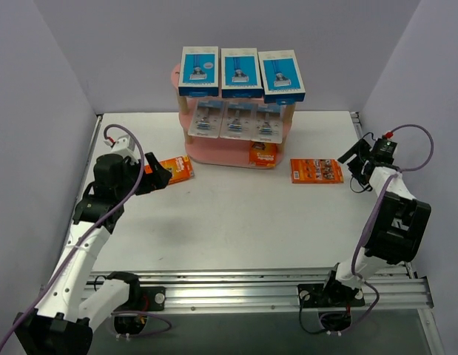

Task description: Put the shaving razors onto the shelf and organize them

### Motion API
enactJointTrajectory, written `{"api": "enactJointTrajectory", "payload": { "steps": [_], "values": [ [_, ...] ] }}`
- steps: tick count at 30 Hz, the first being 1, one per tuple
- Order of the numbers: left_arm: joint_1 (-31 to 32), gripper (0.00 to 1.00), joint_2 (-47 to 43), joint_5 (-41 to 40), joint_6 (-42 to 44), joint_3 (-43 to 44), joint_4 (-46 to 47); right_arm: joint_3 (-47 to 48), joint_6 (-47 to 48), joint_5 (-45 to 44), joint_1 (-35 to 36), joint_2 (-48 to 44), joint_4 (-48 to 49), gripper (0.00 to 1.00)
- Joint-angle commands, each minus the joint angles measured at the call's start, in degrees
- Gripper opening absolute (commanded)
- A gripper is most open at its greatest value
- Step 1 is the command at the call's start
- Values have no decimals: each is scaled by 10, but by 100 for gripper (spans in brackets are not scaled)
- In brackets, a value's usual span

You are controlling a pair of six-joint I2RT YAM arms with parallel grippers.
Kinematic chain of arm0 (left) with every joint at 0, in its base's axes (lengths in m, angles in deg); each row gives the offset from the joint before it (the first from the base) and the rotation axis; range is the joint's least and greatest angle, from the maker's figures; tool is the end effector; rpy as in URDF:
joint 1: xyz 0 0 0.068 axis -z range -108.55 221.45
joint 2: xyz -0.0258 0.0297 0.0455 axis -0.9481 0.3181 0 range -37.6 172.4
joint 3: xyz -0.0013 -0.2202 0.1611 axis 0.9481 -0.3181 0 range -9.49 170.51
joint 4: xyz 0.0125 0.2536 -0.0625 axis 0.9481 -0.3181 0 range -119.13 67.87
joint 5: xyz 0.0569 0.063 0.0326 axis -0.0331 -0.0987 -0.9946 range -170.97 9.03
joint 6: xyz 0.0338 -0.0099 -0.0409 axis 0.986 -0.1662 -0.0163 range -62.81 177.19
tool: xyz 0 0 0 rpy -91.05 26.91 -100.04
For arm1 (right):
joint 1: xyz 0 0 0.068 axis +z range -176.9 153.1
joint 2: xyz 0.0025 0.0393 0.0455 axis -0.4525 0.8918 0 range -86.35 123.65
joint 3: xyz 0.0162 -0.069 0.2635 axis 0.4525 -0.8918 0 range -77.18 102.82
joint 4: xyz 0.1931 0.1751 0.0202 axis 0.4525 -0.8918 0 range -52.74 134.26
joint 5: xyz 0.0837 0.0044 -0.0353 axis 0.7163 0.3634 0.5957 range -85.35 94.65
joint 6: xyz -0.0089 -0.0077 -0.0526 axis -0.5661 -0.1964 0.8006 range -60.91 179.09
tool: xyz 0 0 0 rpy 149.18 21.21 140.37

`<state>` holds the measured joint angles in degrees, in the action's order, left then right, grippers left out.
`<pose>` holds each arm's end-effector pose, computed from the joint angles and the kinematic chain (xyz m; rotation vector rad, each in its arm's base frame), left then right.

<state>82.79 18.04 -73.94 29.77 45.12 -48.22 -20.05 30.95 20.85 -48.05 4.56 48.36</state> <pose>0.2093 -0.0464 0.3372 -0.2139 2.0737 -0.5433 0.3348 -0.1190 0.2376 0.7110 1.9626 0.3693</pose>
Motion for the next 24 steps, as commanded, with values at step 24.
{"api": "enactJointTrajectory", "payload": {
  "steps": [24],
  "values": [
    [-22, 94, -62, 54, 66, -12, 5, 85, 57, -79, 106, 182, -1, 46]
  ]
}}
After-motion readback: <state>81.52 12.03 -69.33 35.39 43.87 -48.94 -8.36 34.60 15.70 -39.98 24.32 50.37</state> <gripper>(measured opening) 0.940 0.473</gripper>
